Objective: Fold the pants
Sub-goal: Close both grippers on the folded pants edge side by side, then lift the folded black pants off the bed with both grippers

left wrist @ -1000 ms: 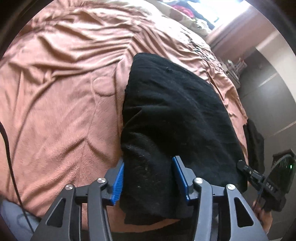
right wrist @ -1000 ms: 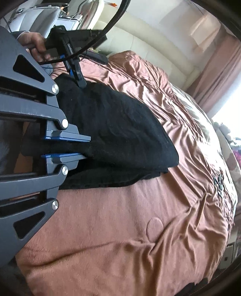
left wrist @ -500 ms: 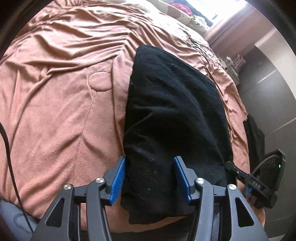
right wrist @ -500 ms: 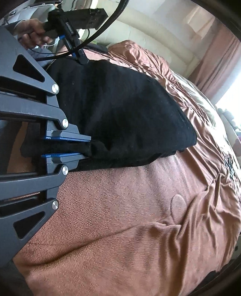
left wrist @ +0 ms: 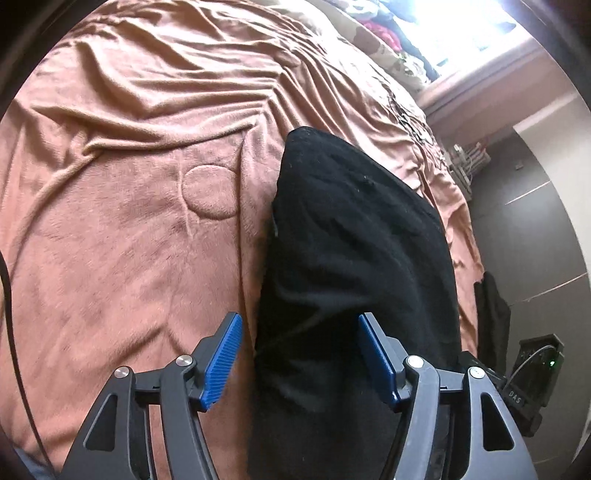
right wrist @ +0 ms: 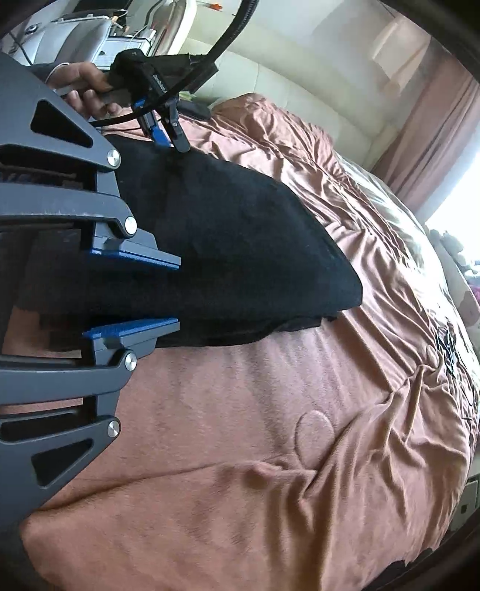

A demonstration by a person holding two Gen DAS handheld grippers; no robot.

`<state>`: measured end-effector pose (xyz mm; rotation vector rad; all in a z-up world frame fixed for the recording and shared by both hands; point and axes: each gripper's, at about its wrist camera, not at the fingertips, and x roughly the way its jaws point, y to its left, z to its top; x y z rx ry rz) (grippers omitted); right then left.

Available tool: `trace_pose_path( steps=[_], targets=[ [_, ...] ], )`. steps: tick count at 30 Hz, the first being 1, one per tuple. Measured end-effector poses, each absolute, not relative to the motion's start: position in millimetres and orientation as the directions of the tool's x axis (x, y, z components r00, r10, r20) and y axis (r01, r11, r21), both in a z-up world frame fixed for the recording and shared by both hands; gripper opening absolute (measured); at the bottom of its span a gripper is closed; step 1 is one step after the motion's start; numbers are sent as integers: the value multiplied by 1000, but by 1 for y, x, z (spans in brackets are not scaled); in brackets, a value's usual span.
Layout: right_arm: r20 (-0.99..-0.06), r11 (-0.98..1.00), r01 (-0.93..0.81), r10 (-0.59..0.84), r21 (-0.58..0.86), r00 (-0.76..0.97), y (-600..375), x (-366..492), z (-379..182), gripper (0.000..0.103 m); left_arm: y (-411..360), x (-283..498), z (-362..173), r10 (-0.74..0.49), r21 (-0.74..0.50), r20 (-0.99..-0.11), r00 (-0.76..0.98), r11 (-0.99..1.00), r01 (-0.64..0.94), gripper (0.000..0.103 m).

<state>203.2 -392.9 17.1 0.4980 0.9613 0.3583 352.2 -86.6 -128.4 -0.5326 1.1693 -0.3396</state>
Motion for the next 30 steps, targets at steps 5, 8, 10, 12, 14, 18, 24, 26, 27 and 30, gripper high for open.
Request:
trace_pose_path(
  steps=[5, 8, 10, 12, 14, 18, 24, 26, 27, 30],
  targets=[
    [-697, 837, -87, 504, 541, 510, -386, 229, 15, 25, -89, 365, -129, -536, -578, -759, 371, 816, -5, 67],
    [-699, 835, -94, 510, 542, 502, -383, 244, 12, 25, -94, 373, -132, -533, -568, -768, 355, 823, 5, 60],
    [-700, 839, -99, 506, 535, 503, -381, 253, 10, 25, -99, 376, -129, -503, -534, -788, 356, 845, 12, 51],
    [-712, 850, -96, 490, 517, 502, -379, 259, 7, 25, -101, 378, -125, -473, -500, -800, 369, 865, 25, 44],
    [-755, 872, -52, 450, 487, 476, -379, 264, -4, 25, -102, 380, -117, -459, -480, -799, 388, 876, 48, 39],
    [-732, 842, -43, 491, 537, 472, -384, 262, -13, 25, -98, 385, -120, -458, -476, -808, 371, 878, 49, 40],
    [-633, 759, -98, 600, 644, 489, -396, 263, -6, 50, -85, 396, -130, -493, -528, -791, 362, 849, 4, 58],
    [-601, 733, -125, 632, 669, 489, -399, 266, -5, 63, -85, 398, -133, -505, -543, -788, 352, 840, -9, 58],
    [-599, 730, -130, 637, 671, 485, -400, 268, -6, 63, -86, 401, -135, -517, -554, -783, 346, 832, -12, 58],
    [-601, 714, -137, 664, 687, 444, -406, 278, -17, 63, -86, 407, -142, -549, -585, -771, 324, 811, -17, 59]
  ],
)
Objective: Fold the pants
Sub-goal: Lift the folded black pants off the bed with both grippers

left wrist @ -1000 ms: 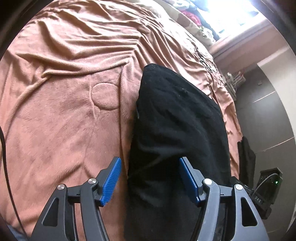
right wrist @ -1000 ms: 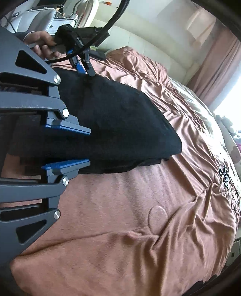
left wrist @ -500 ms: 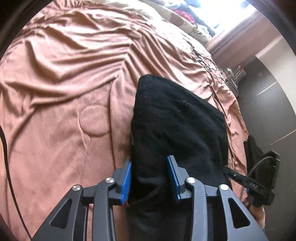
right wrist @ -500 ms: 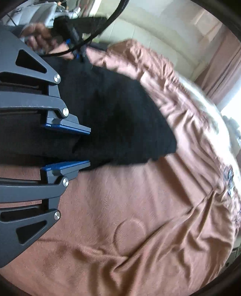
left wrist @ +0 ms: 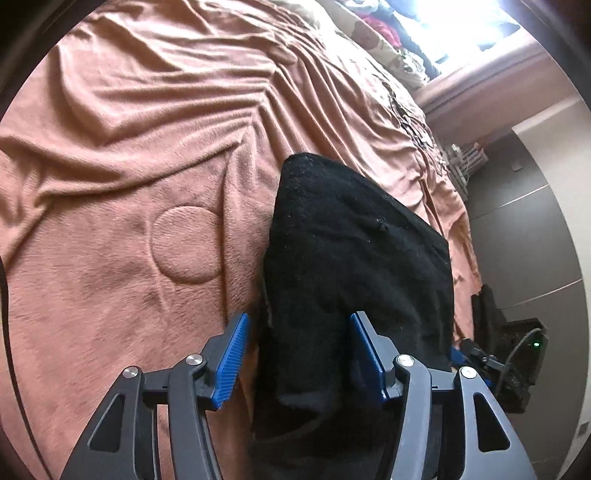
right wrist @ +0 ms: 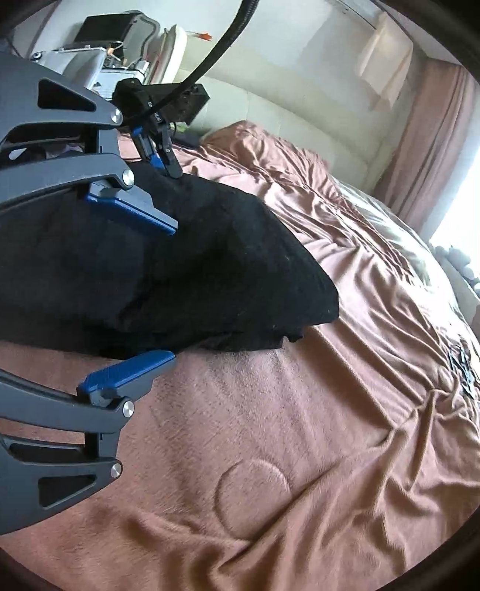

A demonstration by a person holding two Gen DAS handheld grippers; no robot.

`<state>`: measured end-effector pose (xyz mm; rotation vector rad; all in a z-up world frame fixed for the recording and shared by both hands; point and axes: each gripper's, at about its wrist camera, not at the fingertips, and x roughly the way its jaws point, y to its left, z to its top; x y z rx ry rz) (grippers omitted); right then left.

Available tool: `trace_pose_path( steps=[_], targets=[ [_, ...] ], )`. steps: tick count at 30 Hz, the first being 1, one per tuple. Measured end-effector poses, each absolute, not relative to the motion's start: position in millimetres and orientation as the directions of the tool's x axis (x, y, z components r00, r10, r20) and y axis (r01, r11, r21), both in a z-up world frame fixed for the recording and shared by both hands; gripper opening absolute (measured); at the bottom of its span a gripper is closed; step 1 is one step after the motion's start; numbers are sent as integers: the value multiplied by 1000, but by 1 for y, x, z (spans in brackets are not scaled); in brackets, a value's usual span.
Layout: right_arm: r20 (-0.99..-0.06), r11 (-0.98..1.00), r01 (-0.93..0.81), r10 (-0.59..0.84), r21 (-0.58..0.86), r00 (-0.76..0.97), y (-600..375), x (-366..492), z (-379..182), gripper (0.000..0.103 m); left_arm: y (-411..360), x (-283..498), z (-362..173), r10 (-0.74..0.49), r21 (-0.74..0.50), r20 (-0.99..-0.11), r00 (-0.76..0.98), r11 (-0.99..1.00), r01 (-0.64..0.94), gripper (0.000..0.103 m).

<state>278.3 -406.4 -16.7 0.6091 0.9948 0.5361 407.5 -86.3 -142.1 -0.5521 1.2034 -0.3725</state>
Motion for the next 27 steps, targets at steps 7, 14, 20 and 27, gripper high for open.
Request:
trace_pose_path(
  steps=[7, 14, 20, 27],
  targets=[
    [-606, 674, -129, 719, 728, 341, -407, 309, -43, 63, -89, 422, -155, -622, -653, -728, 288, 757, -13, 60],
    [-577, 636, -160, 760, 755, 299, -411, 334, -44, 63, -93, 431, -166, -643, -671, -716, 271, 741, -12, 60],
    [-578, 643, -188, 757, 742, 305, -409, 333, -36, 51, -93, 434, -152, -638, -660, -716, 283, 751, 23, 48],
    [-636, 698, -156, 706, 699, 310, -415, 316, -37, 53, -99, 437, -136, -644, -654, -713, 277, 754, 69, 44]
  ],
)
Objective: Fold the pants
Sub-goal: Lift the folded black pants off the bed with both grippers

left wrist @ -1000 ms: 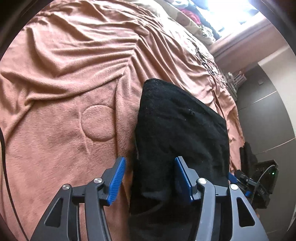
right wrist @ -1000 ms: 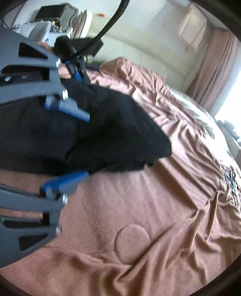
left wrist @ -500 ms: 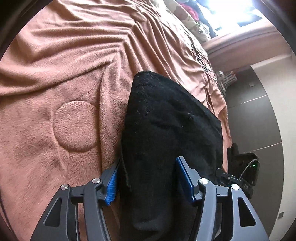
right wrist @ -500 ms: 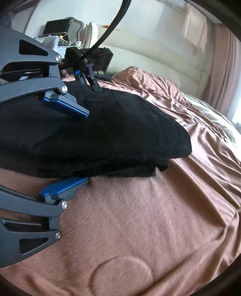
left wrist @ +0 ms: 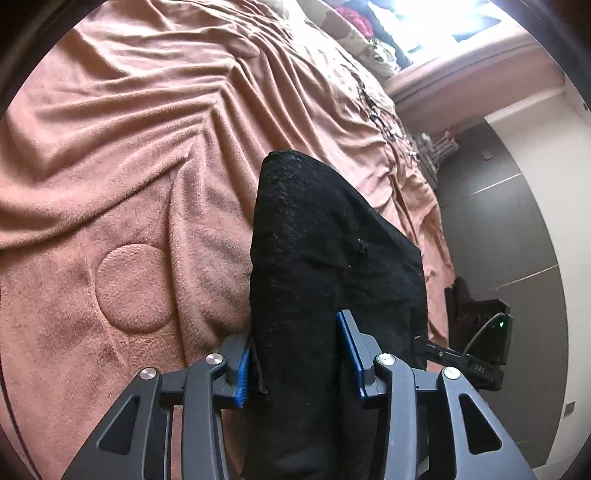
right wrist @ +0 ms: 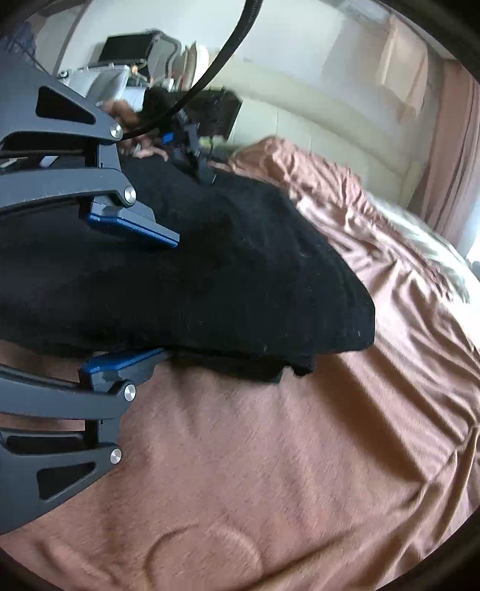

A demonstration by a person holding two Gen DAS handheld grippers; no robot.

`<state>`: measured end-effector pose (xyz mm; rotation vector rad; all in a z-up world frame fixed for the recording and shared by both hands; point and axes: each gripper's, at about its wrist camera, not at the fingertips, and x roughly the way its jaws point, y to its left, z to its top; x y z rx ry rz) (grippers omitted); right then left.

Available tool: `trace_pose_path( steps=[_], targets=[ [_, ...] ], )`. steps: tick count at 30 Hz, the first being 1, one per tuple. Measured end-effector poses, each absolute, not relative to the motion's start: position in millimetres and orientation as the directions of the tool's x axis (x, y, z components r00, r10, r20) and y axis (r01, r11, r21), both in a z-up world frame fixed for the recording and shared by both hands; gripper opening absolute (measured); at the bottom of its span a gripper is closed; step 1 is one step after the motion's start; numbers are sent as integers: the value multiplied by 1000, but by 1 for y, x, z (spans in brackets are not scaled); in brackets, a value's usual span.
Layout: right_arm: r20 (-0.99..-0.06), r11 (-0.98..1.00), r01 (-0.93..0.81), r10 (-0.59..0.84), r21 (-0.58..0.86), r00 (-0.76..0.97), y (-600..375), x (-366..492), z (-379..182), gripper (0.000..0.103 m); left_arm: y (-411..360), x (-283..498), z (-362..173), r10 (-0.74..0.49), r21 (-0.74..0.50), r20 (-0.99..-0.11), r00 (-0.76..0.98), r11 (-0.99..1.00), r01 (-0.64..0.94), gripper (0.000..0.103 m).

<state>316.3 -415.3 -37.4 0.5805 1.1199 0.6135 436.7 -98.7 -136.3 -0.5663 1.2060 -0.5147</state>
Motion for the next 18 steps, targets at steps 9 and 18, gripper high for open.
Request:
trace_pose_path(
  steps=[9, 18],
  targets=[
    [-677, 712, -147, 700, 686, 228, -418, 307, -41, 66, -88, 424, -150, -644, -662, -721, 256, 749, 16, 51],
    [-587, 631, -182, 772, 754, 245, -408, 347, -55, 65, -85, 410, -156, -658, -683, -705, 263, 730, -6, 51]
  ],
)
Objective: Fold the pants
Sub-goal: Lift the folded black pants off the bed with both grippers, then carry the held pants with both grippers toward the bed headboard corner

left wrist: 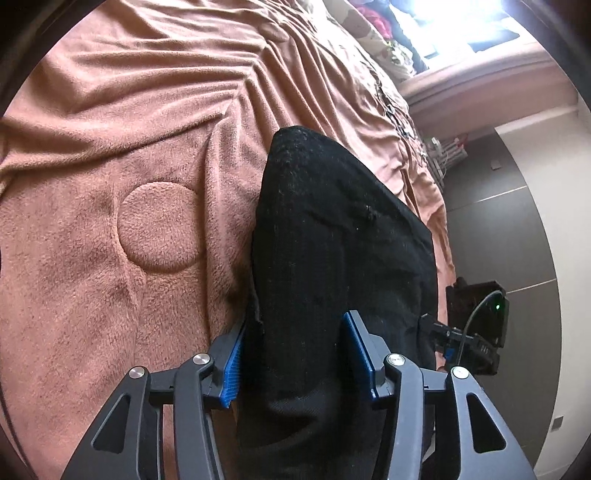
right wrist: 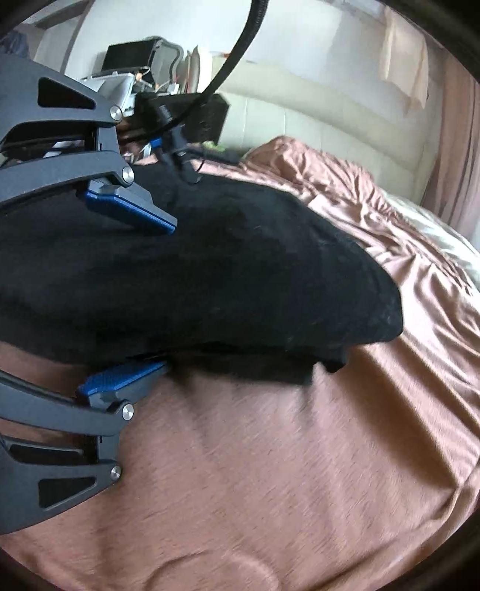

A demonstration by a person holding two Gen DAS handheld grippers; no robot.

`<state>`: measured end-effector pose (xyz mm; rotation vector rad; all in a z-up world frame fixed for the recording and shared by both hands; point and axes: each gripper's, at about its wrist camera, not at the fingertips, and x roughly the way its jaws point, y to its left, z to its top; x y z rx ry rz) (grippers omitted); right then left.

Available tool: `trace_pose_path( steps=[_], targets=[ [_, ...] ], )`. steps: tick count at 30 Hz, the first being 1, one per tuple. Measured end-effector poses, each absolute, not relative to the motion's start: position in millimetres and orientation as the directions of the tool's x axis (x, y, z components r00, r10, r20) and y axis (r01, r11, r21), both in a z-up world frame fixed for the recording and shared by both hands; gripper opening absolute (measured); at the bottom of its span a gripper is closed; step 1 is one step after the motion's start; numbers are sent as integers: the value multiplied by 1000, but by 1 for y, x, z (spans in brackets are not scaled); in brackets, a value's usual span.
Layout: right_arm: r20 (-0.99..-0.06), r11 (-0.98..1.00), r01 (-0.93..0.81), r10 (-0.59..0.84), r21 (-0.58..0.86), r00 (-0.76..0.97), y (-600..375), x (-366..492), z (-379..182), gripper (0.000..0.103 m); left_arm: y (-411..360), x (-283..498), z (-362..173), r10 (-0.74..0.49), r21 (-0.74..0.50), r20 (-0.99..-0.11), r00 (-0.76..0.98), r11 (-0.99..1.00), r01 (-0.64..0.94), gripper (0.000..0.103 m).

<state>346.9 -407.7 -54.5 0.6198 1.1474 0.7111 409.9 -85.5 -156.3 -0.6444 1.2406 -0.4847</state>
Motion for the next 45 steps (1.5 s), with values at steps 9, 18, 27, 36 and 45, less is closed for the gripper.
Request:
trace_pose_path(
  steps=[9, 18, 27, 36, 45],
  targets=[
    [-570, 621, -272, 783, 735, 248, -400, 341, -48, 35, -79, 402, -141, -684, -705, -666, 298, 707, 48, 39],
    [-576, 668, -332, 743, 666, 339, -388, 317, -15, 26, -78, 389, -98, -697, -706, -626, 350, 697, 128, 34],
    [-559, 685, -381, 727, 620, 398, -376, 282, 14, 26, -63, 367, -48, -701, -702, -586, 407, 690, 177, 34],
    [-544, 698, -444, 716, 561, 438, -359, 254, 54, 26, -42, 346, 2, -699, -694, -545, 463, 686, 220, 34],
    [-516, 695, -495, 718, 521, 466, -354, 232, 89, 26, -7, 321, 47, -688, -683, -495, 531, 685, 251, 34]
  ],
)
